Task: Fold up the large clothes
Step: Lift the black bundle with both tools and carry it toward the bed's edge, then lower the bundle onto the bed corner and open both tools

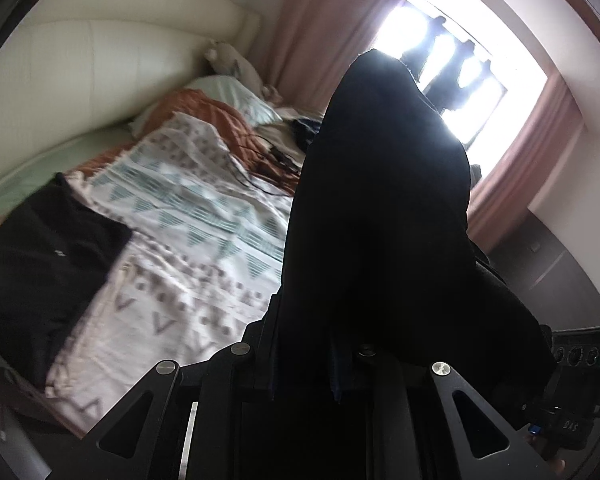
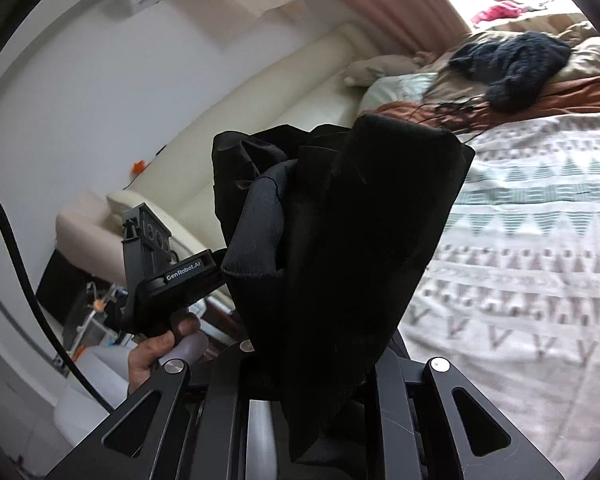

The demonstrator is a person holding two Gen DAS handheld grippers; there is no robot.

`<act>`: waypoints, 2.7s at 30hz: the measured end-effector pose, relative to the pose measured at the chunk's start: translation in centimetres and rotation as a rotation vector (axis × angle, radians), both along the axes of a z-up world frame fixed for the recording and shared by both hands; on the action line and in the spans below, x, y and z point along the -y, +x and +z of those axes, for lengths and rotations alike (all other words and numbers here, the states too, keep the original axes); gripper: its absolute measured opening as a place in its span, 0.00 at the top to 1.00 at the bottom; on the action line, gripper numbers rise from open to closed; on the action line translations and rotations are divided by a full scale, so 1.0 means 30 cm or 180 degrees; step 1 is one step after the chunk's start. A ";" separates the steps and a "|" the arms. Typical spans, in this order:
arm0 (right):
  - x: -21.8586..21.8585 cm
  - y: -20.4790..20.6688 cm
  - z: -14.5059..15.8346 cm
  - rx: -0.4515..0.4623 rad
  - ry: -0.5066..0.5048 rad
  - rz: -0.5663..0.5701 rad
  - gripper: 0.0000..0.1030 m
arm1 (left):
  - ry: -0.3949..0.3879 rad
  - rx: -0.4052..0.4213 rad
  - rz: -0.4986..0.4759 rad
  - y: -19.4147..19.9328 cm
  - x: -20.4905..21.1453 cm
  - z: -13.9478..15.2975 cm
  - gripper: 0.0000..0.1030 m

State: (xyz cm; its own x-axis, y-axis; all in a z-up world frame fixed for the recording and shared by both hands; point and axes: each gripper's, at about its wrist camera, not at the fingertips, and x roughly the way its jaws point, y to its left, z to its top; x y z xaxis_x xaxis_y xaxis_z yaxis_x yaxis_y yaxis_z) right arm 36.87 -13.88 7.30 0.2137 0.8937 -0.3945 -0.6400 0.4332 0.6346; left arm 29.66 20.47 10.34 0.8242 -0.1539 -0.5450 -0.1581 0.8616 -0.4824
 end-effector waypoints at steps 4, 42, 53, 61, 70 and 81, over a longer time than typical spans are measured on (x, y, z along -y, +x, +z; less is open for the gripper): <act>-0.144 -0.024 0.012 -0.0014 0.0012 0.0162 0.84 | 0.0003 0.0032 0.0121 -0.061 -0.116 0.017 0.82; -1.280 -0.330 0.070 0.0105 0.0011 0.1635 0.84 | 0.0574 -0.0080 0.1320 -0.388 -1.048 0.128 0.84; -1.373 -0.068 -0.145 -0.0334 -0.0006 0.1443 0.84 | 0.0635 -0.0441 0.1194 -0.028 -1.156 -0.048 0.84; -1.363 0.197 -0.295 -0.0554 -0.0037 0.1110 0.86 | 0.0858 -0.0858 0.1243 0.209 -1.177 -0.209 0.69; -1.426 0.439 -0.729 -0.1027 -0.0687 0.0673 0.87 | 0.0599 -0.0963 0.1432 0.003 -1.119 -0.438 0.44; -1.439 0.475 -0.688 -0.0741 -0.0624 0.0730 0.91 | 0.0555 -0.1057 0.1873 -0.276 -1.069 -0.519 0.36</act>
